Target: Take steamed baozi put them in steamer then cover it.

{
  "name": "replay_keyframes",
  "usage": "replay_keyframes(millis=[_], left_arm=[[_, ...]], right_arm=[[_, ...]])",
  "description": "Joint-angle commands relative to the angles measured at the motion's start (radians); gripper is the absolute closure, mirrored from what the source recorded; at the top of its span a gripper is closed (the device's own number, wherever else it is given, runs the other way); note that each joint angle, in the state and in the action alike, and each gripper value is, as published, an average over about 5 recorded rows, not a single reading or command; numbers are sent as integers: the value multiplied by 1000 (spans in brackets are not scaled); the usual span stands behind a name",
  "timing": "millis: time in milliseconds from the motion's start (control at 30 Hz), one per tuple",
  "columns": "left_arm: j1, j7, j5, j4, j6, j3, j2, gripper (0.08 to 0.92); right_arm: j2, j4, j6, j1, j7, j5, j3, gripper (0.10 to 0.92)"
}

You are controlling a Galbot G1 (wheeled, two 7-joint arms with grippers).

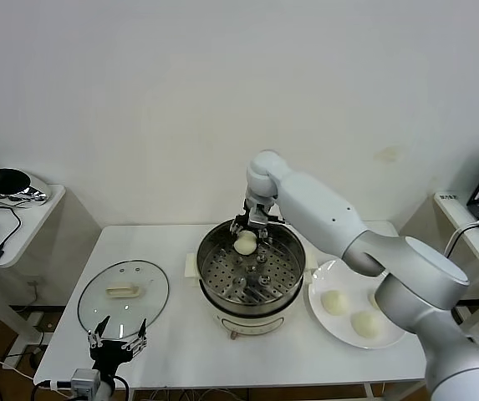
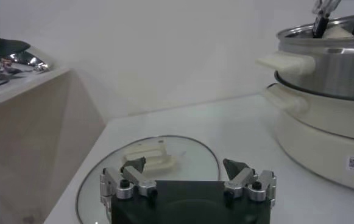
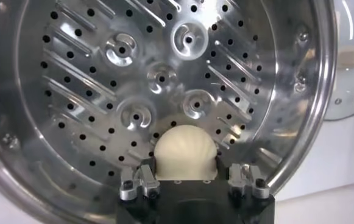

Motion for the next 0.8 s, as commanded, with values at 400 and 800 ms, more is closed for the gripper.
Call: replay_keyframes(millis=[400, 800], left_arm=[[-4, 3, 7, -9, 3, 17, -19, 177], [4, 4, 7, -37, 9, 12, -24, 177]], right_arm=[[-79, 118, -265, 92, -174, 348, -58, 203], [-358, 293, -740, 346, -132, 824, -207, 203]])
